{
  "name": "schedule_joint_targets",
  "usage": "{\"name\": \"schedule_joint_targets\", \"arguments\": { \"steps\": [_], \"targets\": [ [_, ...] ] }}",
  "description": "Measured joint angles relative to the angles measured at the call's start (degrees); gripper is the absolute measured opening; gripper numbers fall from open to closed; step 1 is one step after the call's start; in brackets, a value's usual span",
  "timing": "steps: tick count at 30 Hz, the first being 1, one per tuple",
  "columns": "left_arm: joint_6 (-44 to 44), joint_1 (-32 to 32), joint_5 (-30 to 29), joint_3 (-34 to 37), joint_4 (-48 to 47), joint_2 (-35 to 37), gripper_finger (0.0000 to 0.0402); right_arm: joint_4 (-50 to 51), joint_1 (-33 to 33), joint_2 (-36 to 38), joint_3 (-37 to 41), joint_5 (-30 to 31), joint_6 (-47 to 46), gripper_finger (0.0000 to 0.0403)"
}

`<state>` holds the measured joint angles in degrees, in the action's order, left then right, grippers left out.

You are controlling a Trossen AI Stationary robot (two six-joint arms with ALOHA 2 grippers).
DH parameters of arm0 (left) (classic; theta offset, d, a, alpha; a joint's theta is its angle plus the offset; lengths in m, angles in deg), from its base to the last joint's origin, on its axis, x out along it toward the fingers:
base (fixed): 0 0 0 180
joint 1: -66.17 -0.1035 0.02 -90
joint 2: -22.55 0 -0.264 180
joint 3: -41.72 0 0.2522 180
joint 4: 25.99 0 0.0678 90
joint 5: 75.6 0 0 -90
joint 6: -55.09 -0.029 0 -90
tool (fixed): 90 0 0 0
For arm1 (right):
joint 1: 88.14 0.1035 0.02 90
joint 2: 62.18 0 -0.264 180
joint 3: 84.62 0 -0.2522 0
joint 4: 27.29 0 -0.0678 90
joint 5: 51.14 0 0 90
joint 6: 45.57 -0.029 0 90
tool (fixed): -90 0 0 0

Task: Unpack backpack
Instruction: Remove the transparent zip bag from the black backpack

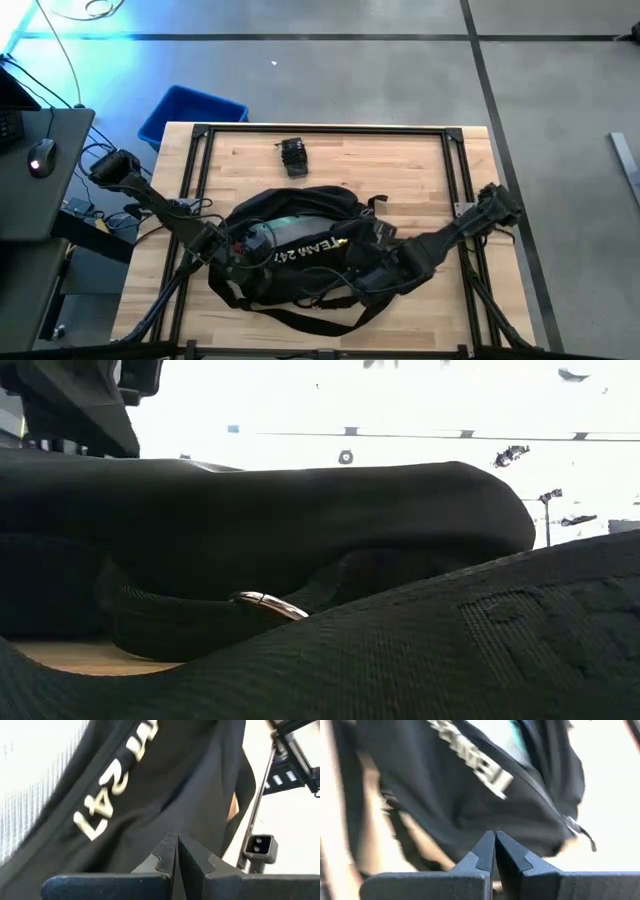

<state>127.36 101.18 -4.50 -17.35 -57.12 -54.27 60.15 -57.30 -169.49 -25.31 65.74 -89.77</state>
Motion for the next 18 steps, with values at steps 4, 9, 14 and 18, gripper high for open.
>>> {"name": "schedule_joint_targets", "arguments": {
  "steps": [4, 9, 14, 18],
  "targets": [
    [0.64, 0.77, 0.25, -8.83, -18.56, 0.0, 0.0, -10.62, -4.82, -0.31, -0.01, -3.68, 9.97, 0.0],
    [1.98, 2.79, 0.78, -13.93, -36.83, 0.07, 0.0, -17.97, -11.32, -3.16, -0.02, -7.47, 19.32, 0.0],
    [12.78, 6.99, 5.79, -11.26, -36.66, 0.06, 0.0, -31.58, -15.94, -5.9, -0.02, -17.1, 26.18, 0.0],
    [23.01, 12.4, 4.95, -9.29, -32.9, 0.02, 0.0, -32.62, -17.21, -8.72, -0.02, -20.64, 26.88, 0.0]
  ]
}}
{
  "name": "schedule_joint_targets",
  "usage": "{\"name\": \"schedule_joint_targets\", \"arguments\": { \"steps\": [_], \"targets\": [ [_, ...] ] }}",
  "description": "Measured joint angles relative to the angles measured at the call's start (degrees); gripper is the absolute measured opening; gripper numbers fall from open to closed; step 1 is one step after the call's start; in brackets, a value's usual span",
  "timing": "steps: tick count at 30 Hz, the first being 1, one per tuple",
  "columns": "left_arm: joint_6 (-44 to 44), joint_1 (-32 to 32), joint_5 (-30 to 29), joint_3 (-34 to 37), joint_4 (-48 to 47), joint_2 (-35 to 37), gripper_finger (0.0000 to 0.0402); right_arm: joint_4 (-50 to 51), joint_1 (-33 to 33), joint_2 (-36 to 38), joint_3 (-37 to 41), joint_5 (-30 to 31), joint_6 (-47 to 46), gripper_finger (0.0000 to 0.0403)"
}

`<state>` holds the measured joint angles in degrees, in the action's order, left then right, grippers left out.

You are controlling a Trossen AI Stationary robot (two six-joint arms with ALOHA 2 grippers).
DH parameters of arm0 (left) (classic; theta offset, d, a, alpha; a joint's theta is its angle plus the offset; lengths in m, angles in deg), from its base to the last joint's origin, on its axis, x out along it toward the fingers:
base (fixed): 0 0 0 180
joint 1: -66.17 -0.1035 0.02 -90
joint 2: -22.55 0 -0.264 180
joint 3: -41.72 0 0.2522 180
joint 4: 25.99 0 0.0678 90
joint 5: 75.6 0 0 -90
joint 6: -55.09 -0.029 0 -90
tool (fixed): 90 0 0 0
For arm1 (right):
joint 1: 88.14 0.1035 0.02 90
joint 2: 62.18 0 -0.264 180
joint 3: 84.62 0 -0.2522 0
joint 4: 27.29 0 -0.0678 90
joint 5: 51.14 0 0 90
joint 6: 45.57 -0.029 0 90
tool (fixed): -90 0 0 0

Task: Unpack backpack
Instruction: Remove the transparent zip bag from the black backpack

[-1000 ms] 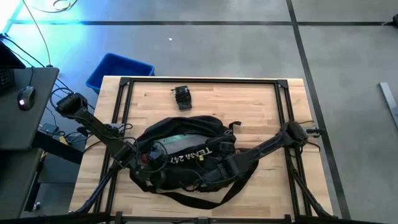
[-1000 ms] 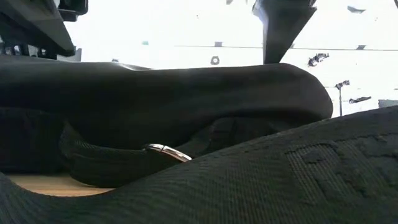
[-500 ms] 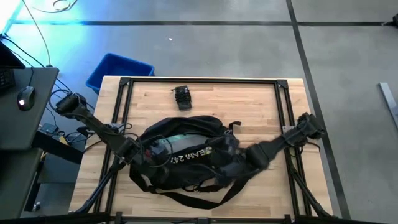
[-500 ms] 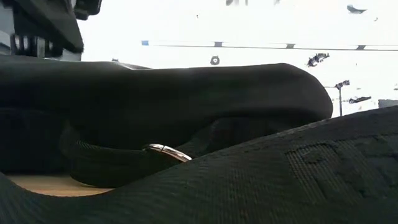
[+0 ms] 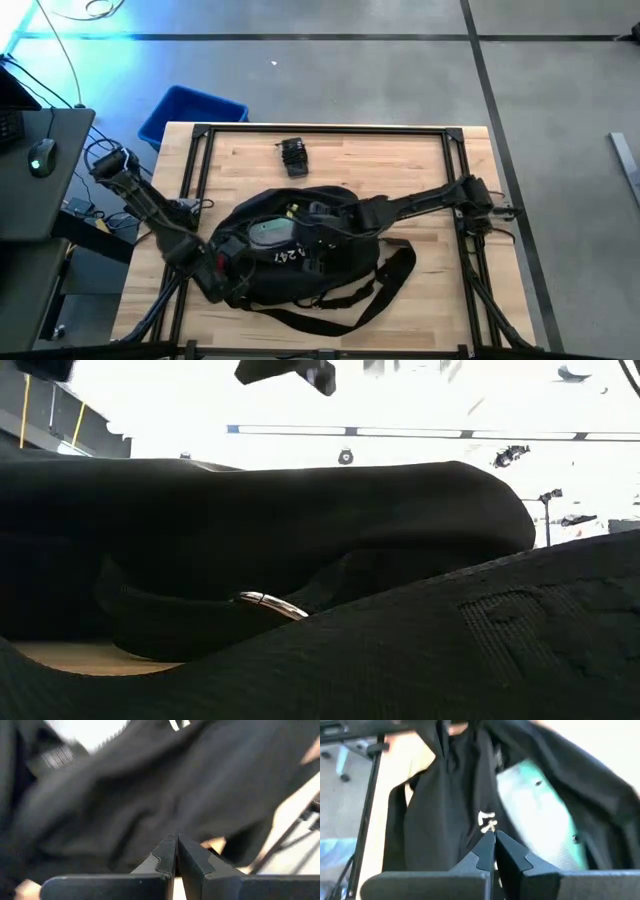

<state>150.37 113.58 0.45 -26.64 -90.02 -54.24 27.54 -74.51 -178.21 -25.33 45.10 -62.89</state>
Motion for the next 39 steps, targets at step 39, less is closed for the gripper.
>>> {"name": "schedule_joint_targets", "arguments": {
  "steps": [39],
  "targets": [
    [-44.4, -28.83, -5.38, -2.04, 19.57, 0.24, 0.0048, -4.73, -6.15, 17.9, 32.82, 0.22, -24.79, 0.0067]
  ]
}}
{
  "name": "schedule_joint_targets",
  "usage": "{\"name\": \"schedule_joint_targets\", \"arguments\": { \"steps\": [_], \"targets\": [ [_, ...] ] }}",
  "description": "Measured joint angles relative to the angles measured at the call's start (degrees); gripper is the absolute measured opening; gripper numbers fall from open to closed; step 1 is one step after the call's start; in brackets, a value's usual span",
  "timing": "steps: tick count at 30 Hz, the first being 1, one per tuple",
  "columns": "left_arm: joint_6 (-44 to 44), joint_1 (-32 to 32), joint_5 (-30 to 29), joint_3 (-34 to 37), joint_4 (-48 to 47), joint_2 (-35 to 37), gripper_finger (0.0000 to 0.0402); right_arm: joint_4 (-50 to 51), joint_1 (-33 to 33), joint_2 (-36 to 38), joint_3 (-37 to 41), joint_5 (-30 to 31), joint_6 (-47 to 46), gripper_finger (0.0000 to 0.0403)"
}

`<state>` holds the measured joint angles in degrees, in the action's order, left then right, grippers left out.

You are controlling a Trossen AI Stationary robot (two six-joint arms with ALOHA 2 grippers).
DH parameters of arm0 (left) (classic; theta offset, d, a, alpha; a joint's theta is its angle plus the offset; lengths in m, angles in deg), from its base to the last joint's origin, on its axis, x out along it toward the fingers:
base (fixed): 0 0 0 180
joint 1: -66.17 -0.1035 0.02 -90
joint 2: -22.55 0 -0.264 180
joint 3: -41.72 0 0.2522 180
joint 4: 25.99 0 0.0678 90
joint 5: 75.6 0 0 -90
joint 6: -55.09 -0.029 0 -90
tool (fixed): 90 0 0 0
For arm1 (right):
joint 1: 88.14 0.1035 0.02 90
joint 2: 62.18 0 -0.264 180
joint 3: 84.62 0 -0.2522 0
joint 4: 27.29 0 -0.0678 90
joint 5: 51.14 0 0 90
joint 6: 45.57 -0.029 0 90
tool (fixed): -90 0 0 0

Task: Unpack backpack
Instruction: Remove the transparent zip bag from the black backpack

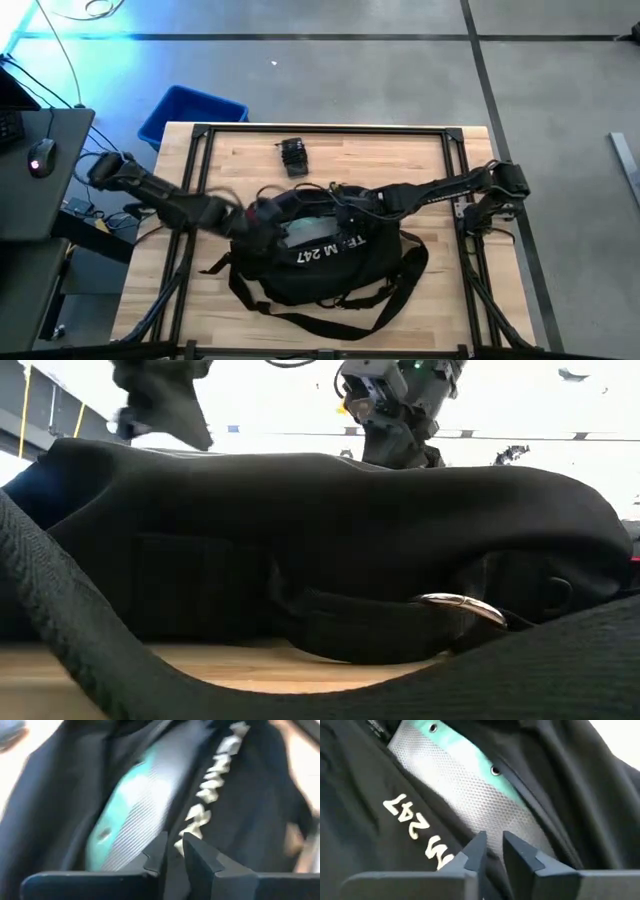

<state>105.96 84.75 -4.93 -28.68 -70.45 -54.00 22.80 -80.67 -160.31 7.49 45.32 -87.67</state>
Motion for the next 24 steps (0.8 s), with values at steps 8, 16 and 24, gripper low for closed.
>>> {"name": "schedule_joint_targets", "arguments": {
  "steps": [8, 16, 24],
  "targets": [
    [-12.92, -13.0, 15.58, -0.09, 5.59, -3.54, 0.0093, 3.51, 5.7, 0.09, -0.04, -1.77, -0.52, 0.0148],
    [-17.01, -16.14, 19.12, -0.04, 7.36, -12.78, 0.0114, 4.17, 12.53, 0.15, -0.04, 5.58, -4.52, 0.0169],
    [-19.24, -18.35, 22.86, -0.04, 7.12, -20.55, 0.0128, 4.98, 15.04, 0.28, -0.04, 3.83, -5.9, 0.0169]
  ]
}}
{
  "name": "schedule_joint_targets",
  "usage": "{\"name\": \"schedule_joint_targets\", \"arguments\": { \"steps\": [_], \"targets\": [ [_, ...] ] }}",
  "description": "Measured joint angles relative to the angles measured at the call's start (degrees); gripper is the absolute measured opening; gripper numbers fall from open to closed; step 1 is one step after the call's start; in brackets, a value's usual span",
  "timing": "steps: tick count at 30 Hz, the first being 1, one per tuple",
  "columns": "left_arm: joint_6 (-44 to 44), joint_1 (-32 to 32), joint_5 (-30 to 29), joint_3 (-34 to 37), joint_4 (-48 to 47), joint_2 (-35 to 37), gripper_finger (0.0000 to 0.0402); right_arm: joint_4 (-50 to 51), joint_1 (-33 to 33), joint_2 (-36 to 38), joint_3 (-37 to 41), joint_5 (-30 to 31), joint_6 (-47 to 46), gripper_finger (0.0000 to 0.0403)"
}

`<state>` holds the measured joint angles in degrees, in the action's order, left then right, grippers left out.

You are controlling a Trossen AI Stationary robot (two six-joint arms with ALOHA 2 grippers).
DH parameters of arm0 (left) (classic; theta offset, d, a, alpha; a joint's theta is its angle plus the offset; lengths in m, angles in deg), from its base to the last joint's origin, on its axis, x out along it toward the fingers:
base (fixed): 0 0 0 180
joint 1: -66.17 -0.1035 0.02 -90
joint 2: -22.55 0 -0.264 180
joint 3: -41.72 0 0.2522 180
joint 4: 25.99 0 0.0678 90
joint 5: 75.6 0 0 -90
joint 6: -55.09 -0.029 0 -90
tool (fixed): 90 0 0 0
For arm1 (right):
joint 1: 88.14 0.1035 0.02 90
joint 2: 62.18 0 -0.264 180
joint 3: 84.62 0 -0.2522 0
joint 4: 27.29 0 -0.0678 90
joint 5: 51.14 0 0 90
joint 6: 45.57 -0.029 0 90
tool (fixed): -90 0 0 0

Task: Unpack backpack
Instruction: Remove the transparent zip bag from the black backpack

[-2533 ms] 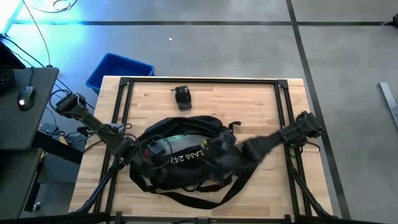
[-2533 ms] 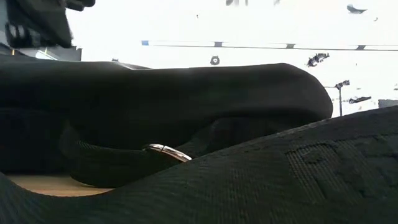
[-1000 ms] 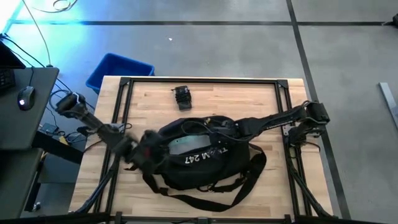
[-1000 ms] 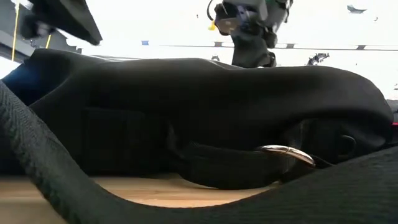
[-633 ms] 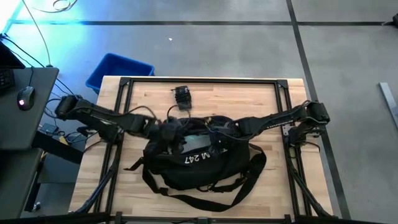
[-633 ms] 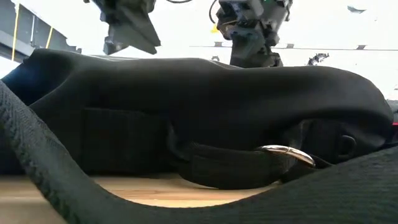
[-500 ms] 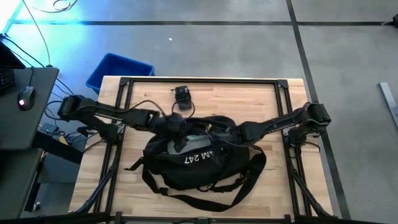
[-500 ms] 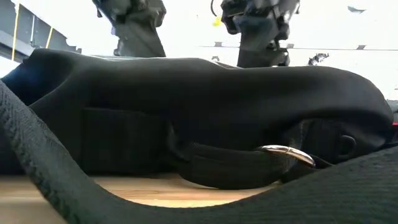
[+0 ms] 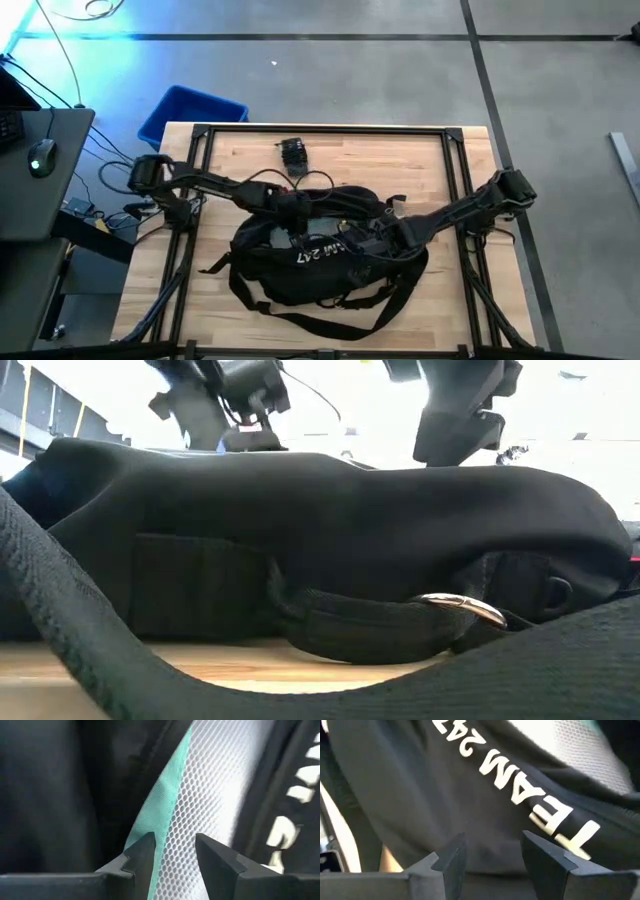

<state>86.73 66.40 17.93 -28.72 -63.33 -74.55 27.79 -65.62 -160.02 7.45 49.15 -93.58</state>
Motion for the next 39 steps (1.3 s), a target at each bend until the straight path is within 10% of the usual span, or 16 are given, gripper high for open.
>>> {"name": "schedule_joint_targets", "arguments": {
  "steps": [16, 24, 30, 39],
  "targets": [
    [-1.95, -7.79, 13.5, 0.04, 5.63, -1.83, 0.0136, -1.86, 1.16, 0.0, 0.0, 1.97, 0.02, 0.0169],
    [-6.44, -6.47, 13.27, -2.21, 3.81, -1.3, 0.0134, -4.0, 0.99, 0.0, 0.0, 7.35, -1.66, 0.0169],
    [-11.22, -4.85, 2.53, -5.11, 1.22, -1.08, 0.0132, -6.56, 0.42, 0.0, 0.0, 8.15, -1.4, 0.0169],
    [-11.61, -8.8, 26.92, -4.31, 2.62, -7.59, 0.0131, -7.76, -0.99, -0.39, -0.02, 8.04, -1.48, 0.0169]
  ]
}}
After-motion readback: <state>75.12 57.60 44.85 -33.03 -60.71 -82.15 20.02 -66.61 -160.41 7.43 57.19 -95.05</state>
